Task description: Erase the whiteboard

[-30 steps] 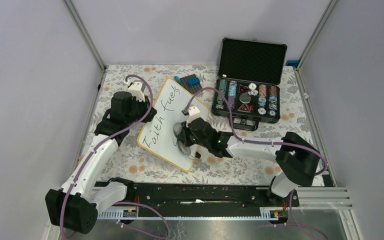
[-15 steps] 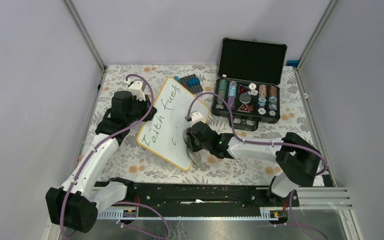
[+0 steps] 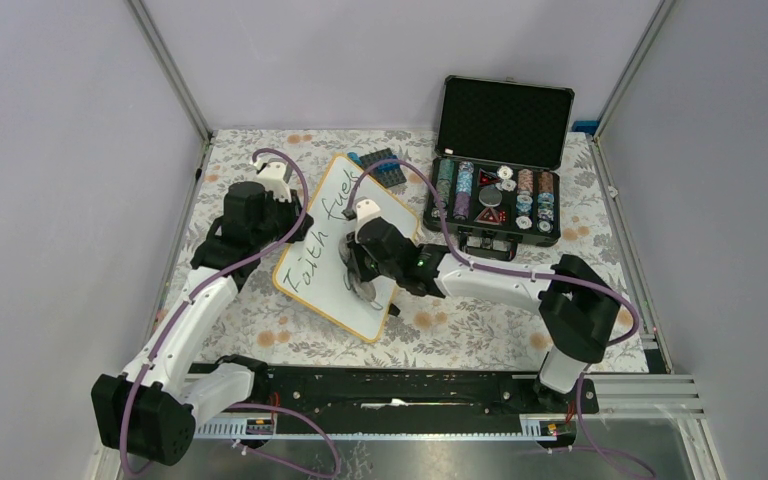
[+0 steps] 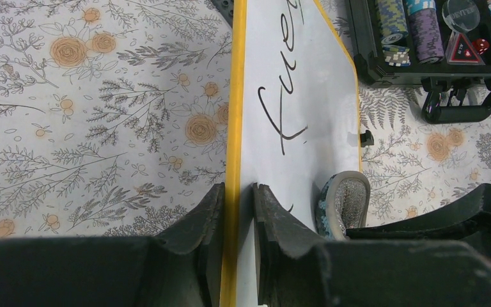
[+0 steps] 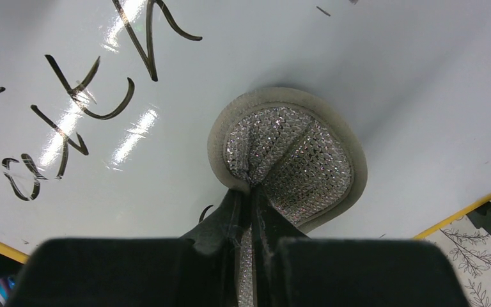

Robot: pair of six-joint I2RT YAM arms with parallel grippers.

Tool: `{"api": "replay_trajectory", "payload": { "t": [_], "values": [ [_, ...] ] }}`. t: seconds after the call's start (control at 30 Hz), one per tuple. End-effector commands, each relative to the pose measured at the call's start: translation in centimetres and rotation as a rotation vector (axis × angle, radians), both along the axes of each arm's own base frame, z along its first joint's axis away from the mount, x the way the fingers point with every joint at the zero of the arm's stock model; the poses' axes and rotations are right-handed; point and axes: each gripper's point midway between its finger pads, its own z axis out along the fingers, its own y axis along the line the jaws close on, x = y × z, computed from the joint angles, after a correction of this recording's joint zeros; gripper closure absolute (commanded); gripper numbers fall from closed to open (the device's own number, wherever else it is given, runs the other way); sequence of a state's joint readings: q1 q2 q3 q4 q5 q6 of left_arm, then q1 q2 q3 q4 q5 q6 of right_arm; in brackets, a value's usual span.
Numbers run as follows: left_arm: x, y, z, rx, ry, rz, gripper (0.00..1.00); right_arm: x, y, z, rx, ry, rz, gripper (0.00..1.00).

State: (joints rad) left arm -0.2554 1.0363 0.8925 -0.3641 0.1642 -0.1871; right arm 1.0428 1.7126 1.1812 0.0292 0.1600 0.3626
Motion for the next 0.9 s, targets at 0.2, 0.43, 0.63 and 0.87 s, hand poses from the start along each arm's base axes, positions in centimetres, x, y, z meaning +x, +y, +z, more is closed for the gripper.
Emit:
{"api": "replay_trajectory", "payload": {
  "t": [0.2,0.43,0.63,0.87],
  "values": [
    [-0.9,-1.6,-0.6,-0.007,0.032,-0.075,1.00,-1.3,-5.0,-6.5,-0.103,0.022,-0.066,1.00],
    [-1.0,-1.4,-0.7,-0.002,0.029,-0.065,1.00,-2.9,-5.5,-7.7,-0.106,0.071,-0.043,1.00],
    [-1.1,-1.3,-0.6,0.001,0.022,-0.061,1.00,-5.3,1.0,-2.1,0.011,0.009,0.113,1.00],
    [-1.1,-1.2,-1.0,0.014,0.030,-0.053,1.00,-6.2,4.5,1.2,0.086,-0.029,0.185,1.00]
  ]
}}
